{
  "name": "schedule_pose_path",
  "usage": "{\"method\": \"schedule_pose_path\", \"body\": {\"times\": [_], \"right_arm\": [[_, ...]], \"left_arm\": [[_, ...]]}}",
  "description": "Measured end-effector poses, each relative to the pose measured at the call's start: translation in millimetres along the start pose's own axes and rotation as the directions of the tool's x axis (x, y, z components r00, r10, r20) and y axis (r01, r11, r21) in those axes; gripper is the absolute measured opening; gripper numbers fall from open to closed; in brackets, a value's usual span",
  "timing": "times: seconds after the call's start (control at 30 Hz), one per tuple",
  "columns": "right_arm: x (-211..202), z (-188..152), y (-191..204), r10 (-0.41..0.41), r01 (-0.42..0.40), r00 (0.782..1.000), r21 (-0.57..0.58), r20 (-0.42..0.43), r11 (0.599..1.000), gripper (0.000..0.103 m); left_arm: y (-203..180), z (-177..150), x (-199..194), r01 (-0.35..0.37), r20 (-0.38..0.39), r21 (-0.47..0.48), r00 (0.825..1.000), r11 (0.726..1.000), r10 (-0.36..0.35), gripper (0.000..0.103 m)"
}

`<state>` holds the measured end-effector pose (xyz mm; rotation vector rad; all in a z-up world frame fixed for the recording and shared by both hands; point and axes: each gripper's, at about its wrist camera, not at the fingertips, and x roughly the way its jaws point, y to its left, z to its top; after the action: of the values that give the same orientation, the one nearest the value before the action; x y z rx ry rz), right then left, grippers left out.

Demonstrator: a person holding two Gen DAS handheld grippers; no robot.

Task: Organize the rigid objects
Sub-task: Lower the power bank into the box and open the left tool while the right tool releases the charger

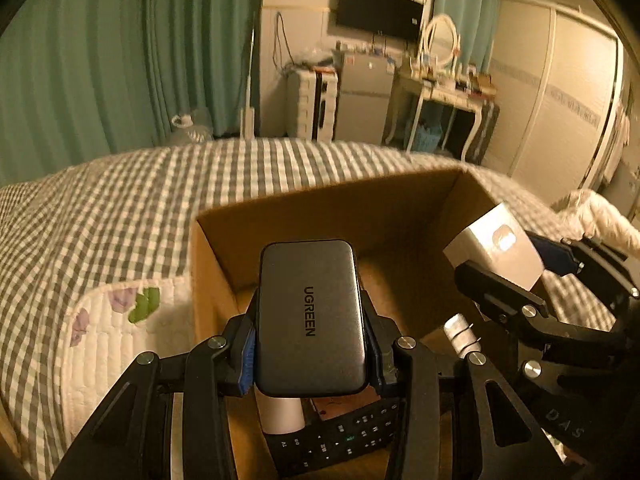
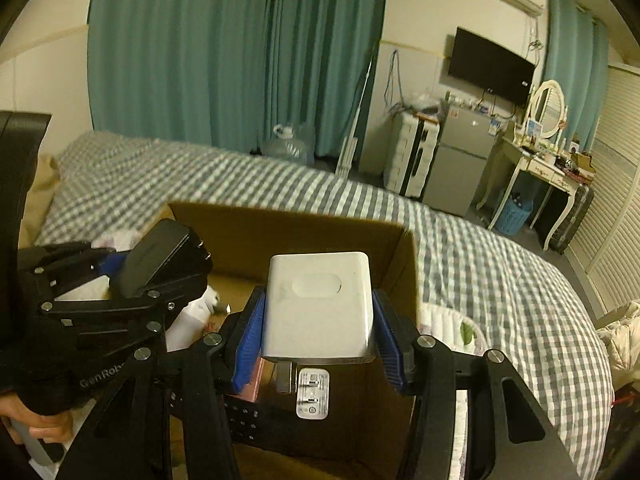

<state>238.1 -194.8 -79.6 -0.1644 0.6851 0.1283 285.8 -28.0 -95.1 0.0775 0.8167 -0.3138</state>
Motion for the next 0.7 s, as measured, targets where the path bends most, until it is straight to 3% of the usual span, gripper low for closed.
{"method": "schedule_pose_path", "body": {"times": [0.2,0.33,0.47,0.57,0.7], "right_arm": [[16,-4,2,-0.028,0.025,0.997,-0.039,-0.078,0.999,0.05],[27,-13,-3,-0.023,0.021,0.993,-0.018,-0.118,1.0,0.05],[23,-22,-4,-0.012,0.011,0.995,-0.009,-0.094,1.0,0.053],[3,-22,-5,-0.052,0.051,0.998,-0.007,-0.023,0.999,0.068],[-27,-19,-18,-0.096,0.093,0.994,0.063,0.043,0.994,0.074]], "left_arm": [[0,-4,8,-0.024,-0.039,0.001,0.999,1.0,0.024,0.043],[-1,-1,6,-0.024,-0.015,-0.005,1.0,1.0,0.024,0.048],[5,2,-2,-0.035,0.021,-0.035,0.999,0.999,0.036,0.06],[12,4,-26,-0.016,0.091,-0.074,0.996,0.997,0.023,0.074],[11,9,-57,-0.018,0.152,-0.062,0.988,0.998,0.027,0.076]]}}
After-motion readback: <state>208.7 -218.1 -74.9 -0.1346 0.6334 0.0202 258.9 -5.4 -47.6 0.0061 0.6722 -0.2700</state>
